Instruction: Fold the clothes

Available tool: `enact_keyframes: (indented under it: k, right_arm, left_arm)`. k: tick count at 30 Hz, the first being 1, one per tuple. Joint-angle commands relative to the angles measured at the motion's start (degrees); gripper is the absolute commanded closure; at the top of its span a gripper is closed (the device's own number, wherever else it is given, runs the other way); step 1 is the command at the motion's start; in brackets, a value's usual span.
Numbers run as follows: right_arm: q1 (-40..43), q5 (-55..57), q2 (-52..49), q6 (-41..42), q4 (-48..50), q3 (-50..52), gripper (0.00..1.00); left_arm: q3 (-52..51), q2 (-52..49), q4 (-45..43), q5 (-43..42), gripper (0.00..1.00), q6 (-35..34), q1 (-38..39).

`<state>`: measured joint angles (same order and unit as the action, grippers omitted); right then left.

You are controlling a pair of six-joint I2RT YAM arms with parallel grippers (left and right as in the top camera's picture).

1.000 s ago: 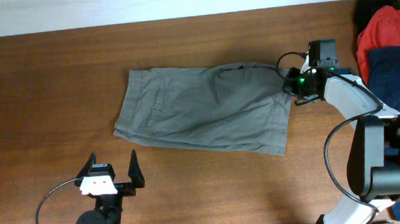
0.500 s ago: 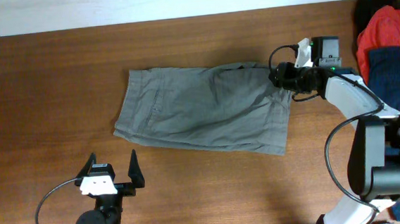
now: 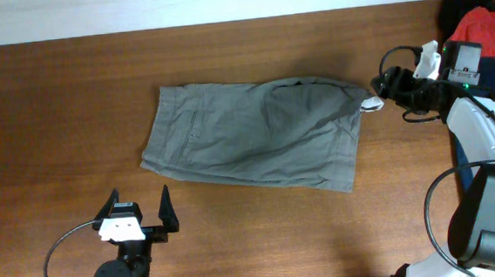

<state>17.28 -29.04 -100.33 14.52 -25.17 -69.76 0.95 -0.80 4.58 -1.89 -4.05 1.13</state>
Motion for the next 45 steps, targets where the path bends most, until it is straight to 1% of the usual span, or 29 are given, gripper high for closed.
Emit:
enact_keyframes:
  k: [1,3,6,10,19,26,31,32,33,34,36,38,39,40,42,43,44,45]
  right_arm:
    - [-0.02,1.18,-1.75,-0.57,-1.42,-0.55,0.29]
    - [-0.26,1.2,-3.93,-0.55,-1.81,-0.52,0.29]
    - [-0.39,1.18,-7.43,0.98,0.26,-0.52,0.3]
    - [-0.63,-0.79,-9.99,0.96,3.17,-0.52,0.3]
    - [-4.2,-1.18,-10.73,0.96,7.26,-0.55,0.29]
    - [-8.15,-0.7,-11.04,0.96,8.33,-0.55,0.29]
    - [-9.14,-0.31,-12.83,2.29,8.55,-0.55,0.29]
    - [-9.14,-0.48,-13.55,2.49,8.74,-0.55,0.35]
    - [-9.14,-0.74,-13.79,2.49,8.92,-0.55,0.43]
    - [-9.14,-1.22,-14.16,2.47,9.7,-0.55,0.56]
    - [-9.11,-3.28,-14.12,2.47,11.5,-0.55,0.63]
    - [-8.96,-7.98,-13.97,2.49,14.78,-0.57,0.72]
    - [-8.96,-10.82,-13.9,2.49,17.0,-0.57,0.78]
    - [-8.96,-12.59,-13.79,2.54,18.6,-0.57,0.81]
    - [-8.96,-14.27,-13.57,4.11,21.0,-0.57,0.83]
    - [-8.96,-14.29,-13.44,4.68,21.9,-0.57,0.82]
    - [-8.96,-14.27,-13.27,4.63,22.14,-0.57,0.78]
    - [-8.94,-14.27,-13.16,4.61,22.18,-0.59,0.57]
  left_arm:
    - [-0.42,0.44,-0.02,0.22,0.01,0.92,0.22]
    - [-0.42,0.44,-0.02,0.22,0.01,0.92,0.22]
    - [-0.42,0.44,0.0,0.22,0.01,0.92,0.22]
    - [-0.42,0.44,0.0,0.22,0.01,0.92,0.22]
    - [-0.42,0.44,-0.02,0.22,0.01,0.92,0.22]
    - [-0.42,0.44,-0.02,0.22,0.01,0.92,0.22]
    - [-0.42,0.46,0.0,0.22,0.01,0.92,0.22]
    - [-0.42,0.44,0.0,0.22,0.01,0.92,0.22]
    - [-0.42,0.44,-0.02,0.2,0.01,0.92,0.22]
    - [-0.42,0.44,0.0,0.22,0.01,0.92,0.22]
    - [-0.42,0.44,0.0,0.22,0.01,0.92,0.22]
    - [-0.42,0.44,0.0,0.22,0.01,0.92,0.22]
    - [-0.42,0.44,-0.02,0.2,0.01,0.92,0.22]
    - [-0.42,0.44,-0.02,0.22,0.01,0.92,0.22]
    - [-0.42,0.44,0.0,0.22,0.01,0.92,0.22]
    - [-0.42,0.44,0.0,0.22,0.01,0.92,0.22]
    - [-0.42,0.44,-0.02,0.2,0.01,0.92,0.22]
    - [-0.42,0.44,-0.02,0.2,0.01,0.92,0.22]
